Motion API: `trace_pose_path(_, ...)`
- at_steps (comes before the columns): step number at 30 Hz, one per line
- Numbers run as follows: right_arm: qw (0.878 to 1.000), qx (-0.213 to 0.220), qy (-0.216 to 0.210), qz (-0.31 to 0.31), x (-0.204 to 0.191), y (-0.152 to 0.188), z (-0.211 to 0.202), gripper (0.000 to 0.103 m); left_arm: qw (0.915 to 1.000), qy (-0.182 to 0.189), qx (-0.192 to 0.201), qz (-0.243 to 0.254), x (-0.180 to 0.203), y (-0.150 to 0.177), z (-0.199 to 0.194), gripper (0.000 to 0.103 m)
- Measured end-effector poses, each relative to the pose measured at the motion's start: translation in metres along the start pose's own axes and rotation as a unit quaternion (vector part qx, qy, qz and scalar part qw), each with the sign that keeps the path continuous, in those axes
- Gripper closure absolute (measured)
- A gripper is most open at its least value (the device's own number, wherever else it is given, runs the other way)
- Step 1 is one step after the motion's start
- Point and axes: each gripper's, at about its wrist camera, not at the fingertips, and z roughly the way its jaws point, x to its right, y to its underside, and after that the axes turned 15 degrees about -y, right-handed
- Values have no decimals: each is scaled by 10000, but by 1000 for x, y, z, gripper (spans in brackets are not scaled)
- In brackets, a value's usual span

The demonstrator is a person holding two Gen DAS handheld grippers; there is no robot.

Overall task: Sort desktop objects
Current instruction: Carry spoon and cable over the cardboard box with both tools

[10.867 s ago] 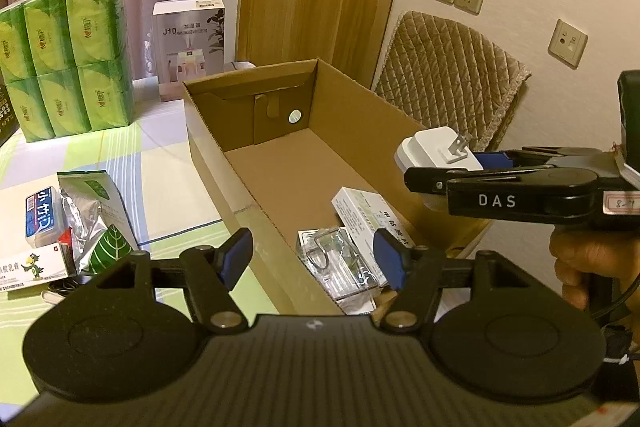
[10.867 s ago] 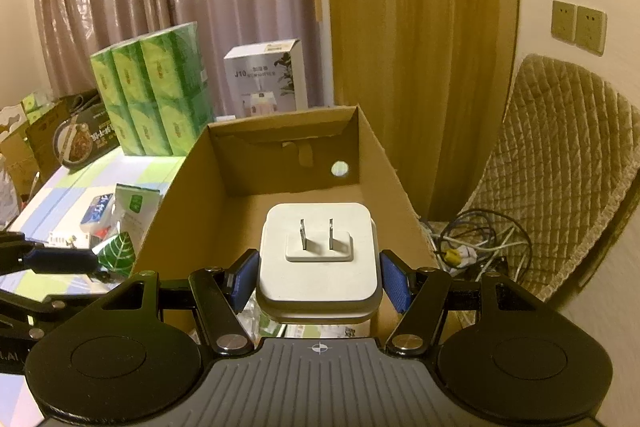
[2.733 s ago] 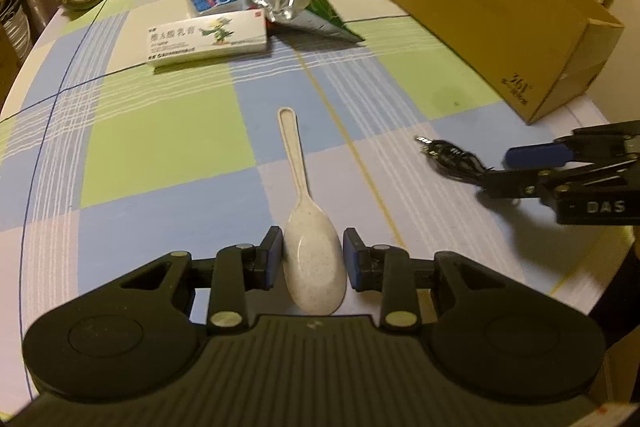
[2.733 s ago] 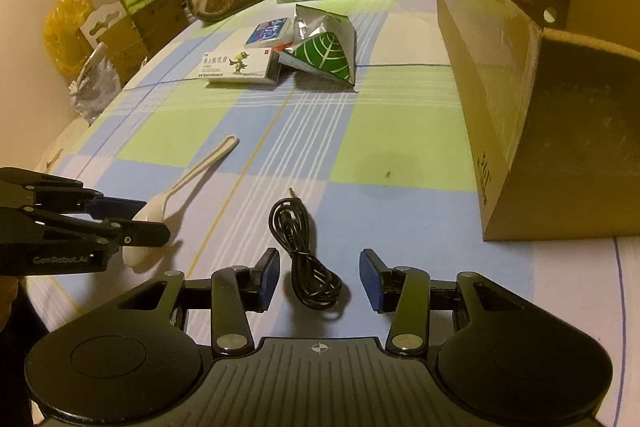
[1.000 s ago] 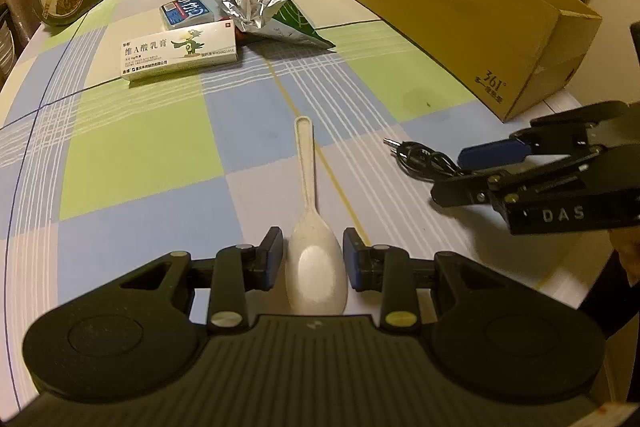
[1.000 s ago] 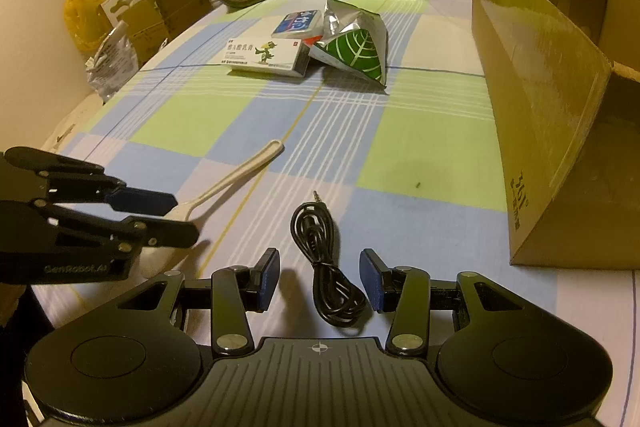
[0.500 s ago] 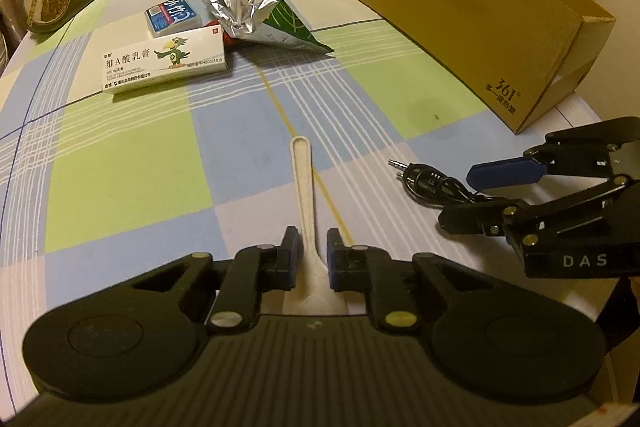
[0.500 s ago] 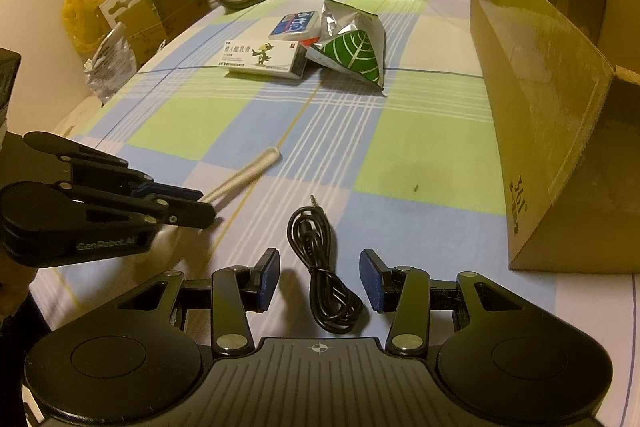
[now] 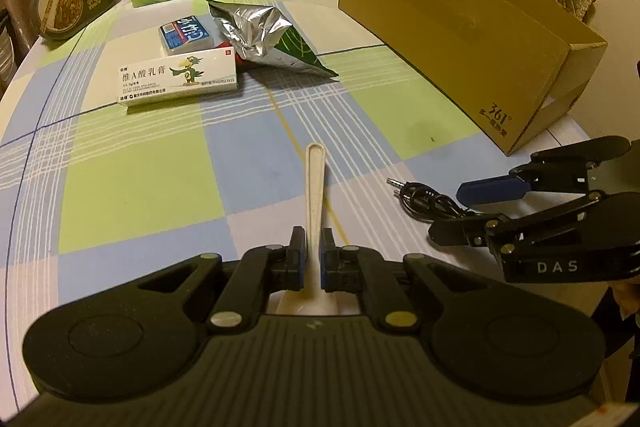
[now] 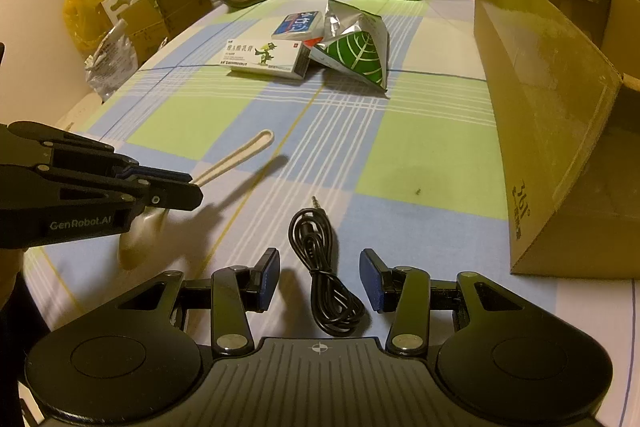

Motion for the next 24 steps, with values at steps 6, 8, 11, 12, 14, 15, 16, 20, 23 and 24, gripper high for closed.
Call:
trace_pose_path(6,9996,-79,118,-232,-6,0,5,62,10000,16,-26,-7,0,1,2,99)
trace_pose_path(8,9987,-162,225,-417,-10,1,7,86,10000,20,-29,-9,0,1,2,99)
trace_pose_path(11,9977,-241,302,-549,-12,2,8,92,10000,24,-30,-18,1,3,2,99)
trace_pose_path(12,9980,-218,297,-519,-12,3,7,92,10000,23,-29,-19,1,3,2,99)
trace_pose_path(14,9982,-135,317,-492,-12,2,4,92,10000,22,-27,-20,1,3,1,99)
trace_pose_path(15,9983,-90,314,-474,-12,1,1,92,10000,19,-23,-20,1,3,1,99)
trace_pose_path(16,9985,-47,298,-447,-13,-1,-1,92,10000,18,-20,-20,1,4,0,99)
trace_pose_path(20,9987,73,282,-414,-16,-6,-10,92,10000,28,-2,-22,1,4,-4,99)
trace_pose_path(23,9986,121,281,-425,-20,-9,-15,92,10000,34,36,-53,2,2,-8,99)
trace_pose_path(24,9986,135,281,-428,-21,-9,-17,92,10000,30,54,-62,1,2,-10,99)
